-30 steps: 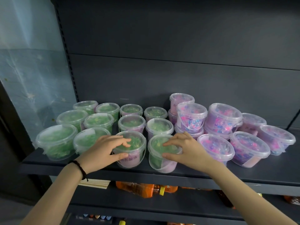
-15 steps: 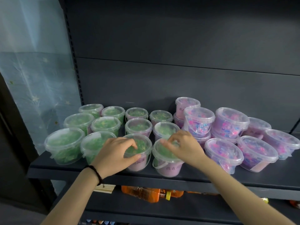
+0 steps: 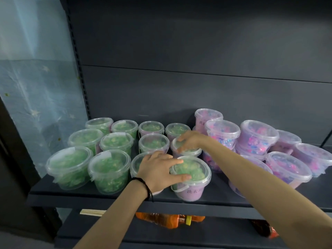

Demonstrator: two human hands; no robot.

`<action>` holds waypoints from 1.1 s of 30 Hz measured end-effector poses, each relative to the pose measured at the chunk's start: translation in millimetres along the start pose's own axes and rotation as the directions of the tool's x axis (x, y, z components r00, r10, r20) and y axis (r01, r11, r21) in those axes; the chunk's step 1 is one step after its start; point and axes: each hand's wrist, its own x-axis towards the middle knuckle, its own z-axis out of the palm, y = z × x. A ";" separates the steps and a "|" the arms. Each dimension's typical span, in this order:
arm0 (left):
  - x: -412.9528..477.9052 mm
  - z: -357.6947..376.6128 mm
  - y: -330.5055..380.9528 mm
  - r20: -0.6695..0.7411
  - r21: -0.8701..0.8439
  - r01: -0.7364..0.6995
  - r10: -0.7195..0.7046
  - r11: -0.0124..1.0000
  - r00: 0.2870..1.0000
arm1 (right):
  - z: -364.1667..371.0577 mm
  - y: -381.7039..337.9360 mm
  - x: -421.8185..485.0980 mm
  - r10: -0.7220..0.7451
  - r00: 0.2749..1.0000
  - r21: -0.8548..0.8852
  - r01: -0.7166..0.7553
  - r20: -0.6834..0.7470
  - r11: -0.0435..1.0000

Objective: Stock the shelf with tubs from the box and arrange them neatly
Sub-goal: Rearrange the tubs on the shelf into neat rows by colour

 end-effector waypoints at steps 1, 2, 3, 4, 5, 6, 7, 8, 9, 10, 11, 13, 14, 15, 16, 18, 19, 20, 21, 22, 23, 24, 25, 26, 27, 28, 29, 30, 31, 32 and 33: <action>-0.2 0.4 -1.4 0.005 -0.005 -0.006 0.006 1.000 1.000 | -4.0 4.3 -1.1 -0.005 0.999 0.034 0.004 0.049 0.999; -0.3 1.1 -2.8 0.009 -0.001 -0.015 0.015 1.000 1.000 | -8.1 9.5 -0.4 -0.018 0.995 0.053 0.013 0.100 0.999; -0.2 2.0 -4.0 0.007 0.005 -0.026 0.026 1.000 1.000 | -11.5 14.8 1.4 -0.036 0.989 0.052 0.029 0.145 0.998; -0.2 3.0 -5.0 -0.003 0.006 -0.038 0.038 0.999 0.999 | -13.7 18.5 2.5 -0.058 0.982 0.041 0.051 0.179 0.998; 0.0 3.9 -5.6 -0.010 0.001 -0.045 0.045 0.999 0.999 | -14.8 20.3 2.7 -0.077 0.976 0.031 0.072 0.203 0.997; 0.2 4.5 -6.1 -0.013 -0.006 -0.049 0.049 0.999 0.999 | -14.7 21.4 2.6 -0.092 0.973 0.022 0.089 0.210 0.996; 0.7 5.1 -6.8 -0.015 -0.008 -0.051 0.051 0.999 0.999 | -14.4 21.9 2.7 -0.110 0.971 0.021 0.108 0.210 0.994; 0.7 4.9 -6.9 -0.019 -0.004 -0.056 0.056 0.998 0.998 | -14.3 21.0 1.7 -0.130 0.970 0.025 0.128 0.206 0.991; 0.5 4.7 -6.8 -0.021 0.007 -0.059 0.060 0.998 0.998 | -14.6 20.6 0.8 -0.143 0.968 0.025 0.141 0.206 0.990; 0.2 4.1 -6.5 -0.013 0.019 -0.058 0.058 0.998 0.998 | -14.7 20.6 0.7 -0.152 0.965 0.026 0.150 0.212 0.988; -0.1 3.3 -6.0 0.005 0.029 -0.052 0.052 0.998 0.999 | -15.5 20.9 0.3 -0.161 0.961 0.022 0.160 0.227 0.987; -0.1 0.7 -5.2 0.048 0.040 -0.057 0.055 0.998 0.997 | -19.0 21.7 -0.6 -0.176 0.953 0.041 0.171 0.248 0.984; 0.2 -0.4 -6.1 0.063 0.037 -0.068 0.066 0.997 0.996 | -20.7 21.3 -2.1 -0.185 0.954 0.071 0.173 0.234 0.982; 0.6 -2.7 -8.2 0.063 0.023 -0.084 0.082 0.996 0.995 | -21.3 22.3 -1.2 -0.196 0.961 0.126 0.174 0.194 0.977; 0.8 -6.5 -11.3 0.044 -0.011 -0.095 0.096 0.995 0.994 | -20.7 23.1 0.5 -0.203 0.970 0.207 0.174 0.131 0.963; 4.0 -15.9 -23.4 -0.039 -0.086 -0.109 0.106 0.990 0.994 | -18.5 22.2 5.2 -0.184 0.983 0.374 0.173 -0.007 0.911; 7.4 -20.8 -32.2 -0.080 -0.073 -0.101 0.095 0.992 0.992 | -17.3 22.4 9.8 -0.159 0.985 0.415 0.171 -0.063 0.894; 10.9 -26.5 -42.3 -0.107 -0.032 -0.083 0.079 0.996 0.991 | -15.9 22.3 14.9 -0.127 0.985 0.423 0.166 -0.120 0.891; 14.8 -32.3 -53.4 -0.115 0.014 -0.057 0.058 0.998 0.992 | -15.4 22.3 21.4 -0.099 0.980 0.404 0.161 -0.171 0.900; 18.5 -38.5 -64.7 -0.098 0.060 -0.025 0.030 0.998 0.995 | -15.2 20.4 26.5 -0.085 0.971 0.377 0.166 -0.222 0.911; 22.0 -44.2 -76.7 -0.064 0.113 0.013 -0.006 0.993 0.998 | -14.8 18.1 32.1 -0.076 0.964 0.341 0.163 -0.255 0.926; 25.3 -48.6 -88.4 -0.018 0.175 0.055 -0.053 0.983 0.998 | -14.3 15.4 38.4 -0.083 0.957 0.299 0.168 -0.278 0.939; 27.2 -52.4 -99.2 0.025 0.226 0.097 -0.105 0.969 0.994 | -13.1 13.3 46.4 -0.086 0.959 0.253 0.157 -0.270 0.955; 28.3 -54.7 -109.1 0.068 0.257 0.138 -0.160 0.957 0.985 | -12.0 10.8 55.0 -0.096 0.961 0.210 0.153 -0.259 0.966; 28.9 -55.0 -118.5 0.111 0.275 0.174 -0.211 0.946 0.971 | -10.3 9.2 64.3 -0.097 0.967 0.184 0.142 -0.235 0.973; 28.7 -53.6 -126.4 0.152 0.282 0.203 -0.252 0.938 0.956 | -9.3 6.7 70.9 -0.111 0.970 0.160 0.147 -0.215 0.976; 27.6 -51.6 -132.1 0.187 0.275 0.221 -0.277 0.936 0.942 | -7.5 4.9 76.8 -0.120 0.974 0.150 0.150 -0.194 0.977; 26.1 -48.8 -135.5 0.211 0.257 0.226 -0.283 0.939 0.935 | -6.2 3.8 81.6 -0.143 0.974 0.136 0.167 -0.174 0.977; 25.1 -46.0 -137.8 0.224 0.238 0.230 -0.283 0.944 0.933 | -5.4 2.9 85.8 -0.173 0.973 0.125 0.192 -0.152 0.973; 24.6 -43.4 -139.1 0.219 0.226 0.230 -0.280 0.946 0.935 | -4.4 2.9 89.5 -0.211 0.968 0.104 0.225 -0.135 0.969; 24.7 -41.1 -140.1 0.204 0.225 0.233 -0.280 0.946 0.938 | -3.5 2.4 92.8 -0.219 0.968 0.095 0.231 -0.119 0.968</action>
